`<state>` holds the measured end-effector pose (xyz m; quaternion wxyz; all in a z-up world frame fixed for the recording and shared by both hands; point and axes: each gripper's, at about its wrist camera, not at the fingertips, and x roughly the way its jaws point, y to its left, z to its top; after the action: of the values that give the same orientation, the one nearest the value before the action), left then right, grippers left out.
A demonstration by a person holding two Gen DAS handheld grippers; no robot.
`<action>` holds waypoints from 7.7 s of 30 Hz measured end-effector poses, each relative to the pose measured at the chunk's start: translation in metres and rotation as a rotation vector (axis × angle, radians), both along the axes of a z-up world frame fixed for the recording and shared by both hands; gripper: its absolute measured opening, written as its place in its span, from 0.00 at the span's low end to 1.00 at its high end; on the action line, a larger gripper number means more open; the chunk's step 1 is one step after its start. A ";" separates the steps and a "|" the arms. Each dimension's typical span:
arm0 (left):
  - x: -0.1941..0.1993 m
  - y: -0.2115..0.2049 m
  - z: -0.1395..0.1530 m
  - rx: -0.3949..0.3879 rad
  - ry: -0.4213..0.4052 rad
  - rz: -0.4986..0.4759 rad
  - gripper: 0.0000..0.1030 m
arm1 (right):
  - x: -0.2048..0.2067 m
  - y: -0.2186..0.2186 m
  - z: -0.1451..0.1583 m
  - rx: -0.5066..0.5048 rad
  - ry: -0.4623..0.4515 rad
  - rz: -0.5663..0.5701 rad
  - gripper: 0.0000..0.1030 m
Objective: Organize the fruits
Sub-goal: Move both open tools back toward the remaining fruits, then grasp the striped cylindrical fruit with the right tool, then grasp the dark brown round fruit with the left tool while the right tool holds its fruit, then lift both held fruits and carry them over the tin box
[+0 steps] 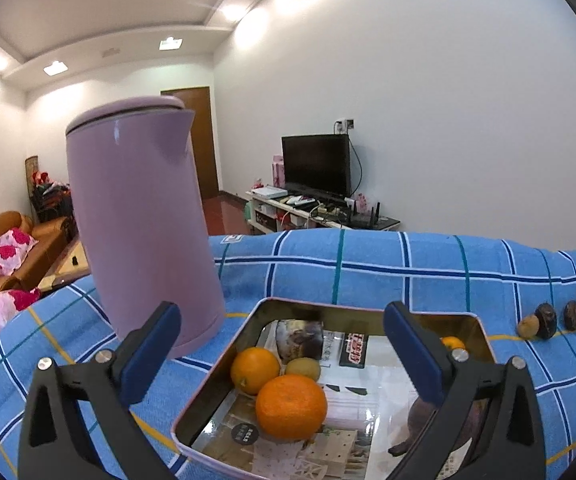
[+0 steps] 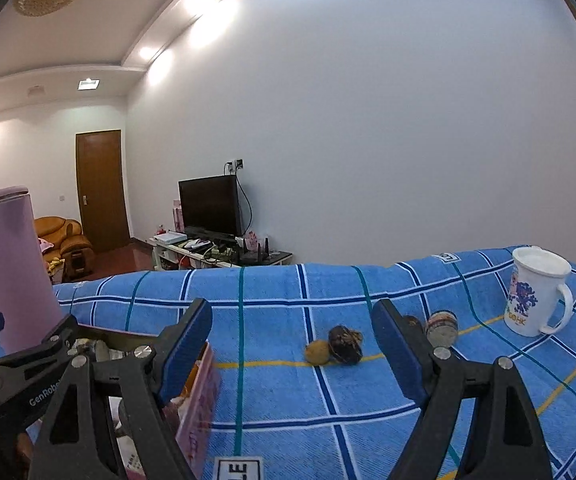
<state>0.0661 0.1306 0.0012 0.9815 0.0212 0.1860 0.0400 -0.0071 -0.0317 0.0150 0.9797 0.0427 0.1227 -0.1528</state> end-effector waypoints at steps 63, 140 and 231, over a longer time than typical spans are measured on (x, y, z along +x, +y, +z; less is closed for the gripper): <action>-0.086 -0.135 0.001 0.068 0.088 -0.240 1.00 | -0.091 -0.166 -0.002 -0.007 0.131 -0.141 0.81; 0.077 -0.282 -0.044 -0.046 0.546 -0.490 0.33 | -0.005 -0.246 -0.024 0.231 0.339 0.261 0.51; -0.111 -0.161 0.019 0.002 0.027 -0.391 0.33 | -0.092 -0.141 -0.008 0.038 0.165 0.143 0.51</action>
<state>-0.0450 -0.0302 0.0200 0.9680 0.0586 0.1912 -0.1514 -0.0989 -0.1723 0.0070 0.9737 0.0398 0.2084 -0.0831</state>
